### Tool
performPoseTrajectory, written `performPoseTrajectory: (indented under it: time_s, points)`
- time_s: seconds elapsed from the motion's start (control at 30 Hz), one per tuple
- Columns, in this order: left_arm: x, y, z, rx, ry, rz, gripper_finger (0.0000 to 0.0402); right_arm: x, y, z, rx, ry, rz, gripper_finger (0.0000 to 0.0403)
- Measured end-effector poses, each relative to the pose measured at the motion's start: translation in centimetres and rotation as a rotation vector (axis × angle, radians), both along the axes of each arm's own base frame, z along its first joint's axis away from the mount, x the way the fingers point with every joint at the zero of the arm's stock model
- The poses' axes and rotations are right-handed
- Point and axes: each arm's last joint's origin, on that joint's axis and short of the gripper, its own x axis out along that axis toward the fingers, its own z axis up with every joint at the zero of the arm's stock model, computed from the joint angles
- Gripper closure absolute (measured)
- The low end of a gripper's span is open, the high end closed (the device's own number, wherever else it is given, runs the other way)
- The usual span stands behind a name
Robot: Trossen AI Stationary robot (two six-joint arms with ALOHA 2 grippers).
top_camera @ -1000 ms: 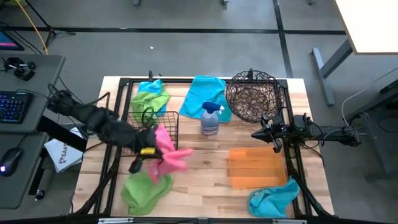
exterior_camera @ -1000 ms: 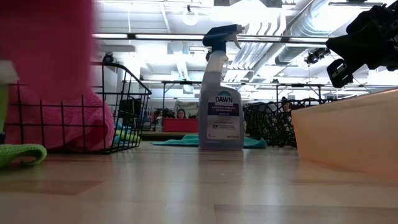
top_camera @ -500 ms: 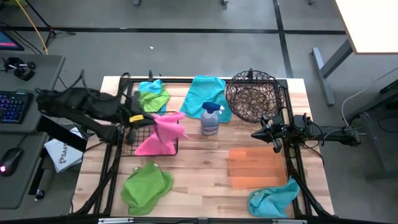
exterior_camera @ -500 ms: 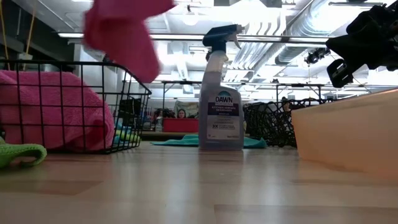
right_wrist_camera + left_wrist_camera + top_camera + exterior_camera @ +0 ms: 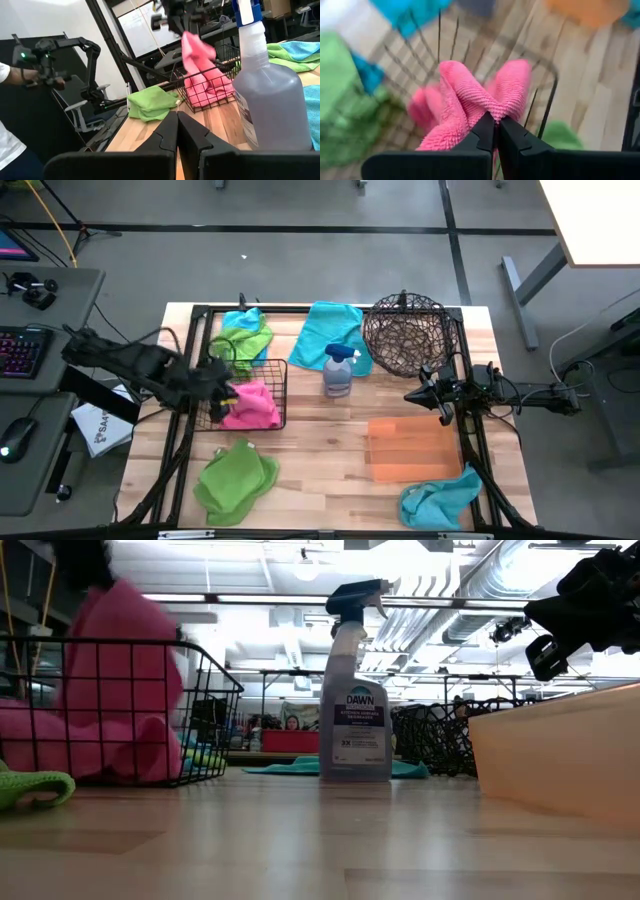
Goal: Sort microfiber towel by color & place in baskets
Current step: Put the pink microfiber cloth into the left wire basket, then put the bottom green microfiber cloth into the orange bin
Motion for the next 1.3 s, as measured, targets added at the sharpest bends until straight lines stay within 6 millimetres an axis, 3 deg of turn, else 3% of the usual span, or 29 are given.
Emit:
performPoseTrajectory:
  time_s: [0.17,0.3,0.4,0.63,0.83,0.9,1.0,1.2,1.3]
  points:
    - [-0.1,-0.2,-3.2,-0.04,0.117,0.015,0.0401,0.0,0.0,0.0,0.0,0.0,0.0,0.0402]
    - [0.2,-0.3,-3.8,-0.017,0.147,-0.008,0.0389,0.0,0.0,0.0,0.0,0.0,0.0,0.0402]
    - [0.4,-0.1,-3.7,-0.022,0.164,-0.045,0.0357,0.0,0.0,0.0,0.0,0.0,0.0,0.0402]
    - [1.0,0.1,-2.2,-0.057,0.16,-0.196,0.024,0.0,0.0,0.0,0.0,0.0,0.0,0.0402]
    - [1.7,0.0,1.8,-0.133,-0.004,-0.222,0.0166,0.0,0.0,0.0,0.0,0.0,0.0,0.0402]
    - [2.3,-1.1,2.5,-0.242,-0.057,-0.264,0.0158,0.0,0.0,0.0,0.0,0.0,0.0,0.0402]
    - [3.2,-4.2,1.8,-0.355,0.001,-0.364,0.0156,0.0,0.0,0.0,0.0,0.0,0.0,0.0402]
    - [4.0,-12.3,-2.0,-0.326,0.191,-0.572,0.0155,0.0,0.0,0.0,0.0,0.0,0.0,0.0402]
    - [3.9,-15.2,-4.6,-0.237,0.275,-0.574,0.0155,0.0,0.0,0.0,0.0,0.0,0.0,0.0402]
